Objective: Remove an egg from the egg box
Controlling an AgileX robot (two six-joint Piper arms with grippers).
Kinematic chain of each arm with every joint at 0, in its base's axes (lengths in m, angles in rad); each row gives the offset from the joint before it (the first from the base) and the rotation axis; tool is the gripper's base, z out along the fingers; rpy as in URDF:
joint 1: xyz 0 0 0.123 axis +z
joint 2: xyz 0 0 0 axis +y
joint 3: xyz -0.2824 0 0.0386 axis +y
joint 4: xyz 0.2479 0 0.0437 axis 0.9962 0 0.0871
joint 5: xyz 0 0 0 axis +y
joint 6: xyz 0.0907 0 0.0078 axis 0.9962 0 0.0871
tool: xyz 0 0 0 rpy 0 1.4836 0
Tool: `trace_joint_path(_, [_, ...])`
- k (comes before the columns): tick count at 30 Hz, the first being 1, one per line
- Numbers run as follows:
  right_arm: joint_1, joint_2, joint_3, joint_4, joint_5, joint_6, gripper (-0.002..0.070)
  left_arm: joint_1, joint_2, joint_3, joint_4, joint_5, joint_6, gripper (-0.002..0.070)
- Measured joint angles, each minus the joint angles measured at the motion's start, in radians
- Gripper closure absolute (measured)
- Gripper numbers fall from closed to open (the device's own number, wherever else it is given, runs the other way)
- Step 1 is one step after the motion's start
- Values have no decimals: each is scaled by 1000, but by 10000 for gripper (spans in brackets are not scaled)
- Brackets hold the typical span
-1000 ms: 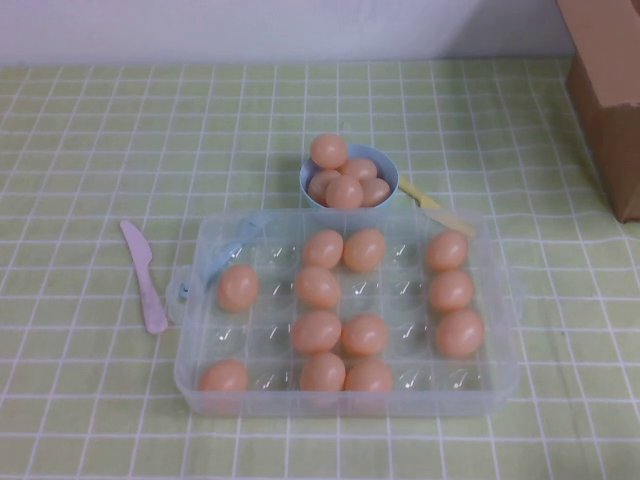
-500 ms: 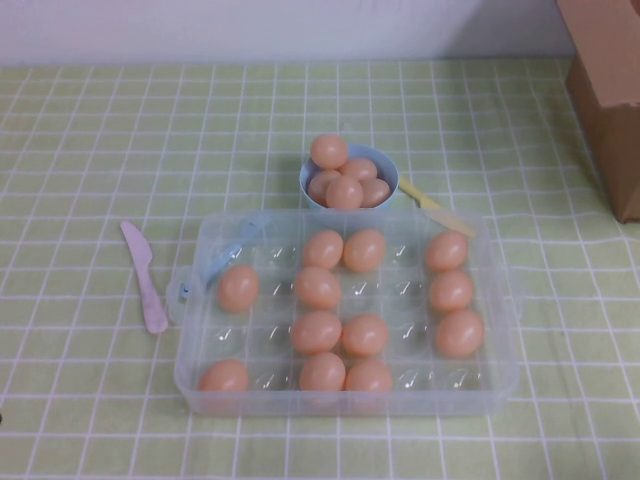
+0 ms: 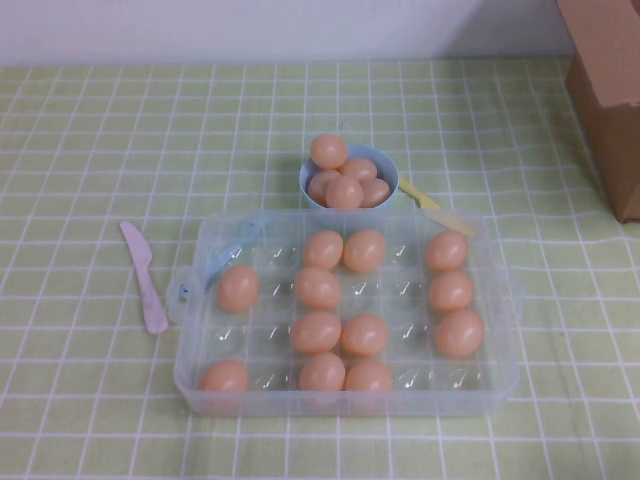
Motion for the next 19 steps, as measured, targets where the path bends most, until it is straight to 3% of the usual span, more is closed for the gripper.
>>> trace_joint_path(19, [0, 0, 0, 0, 0, 0, 694, 2, 0, 0, -43, 74, 63, 677])
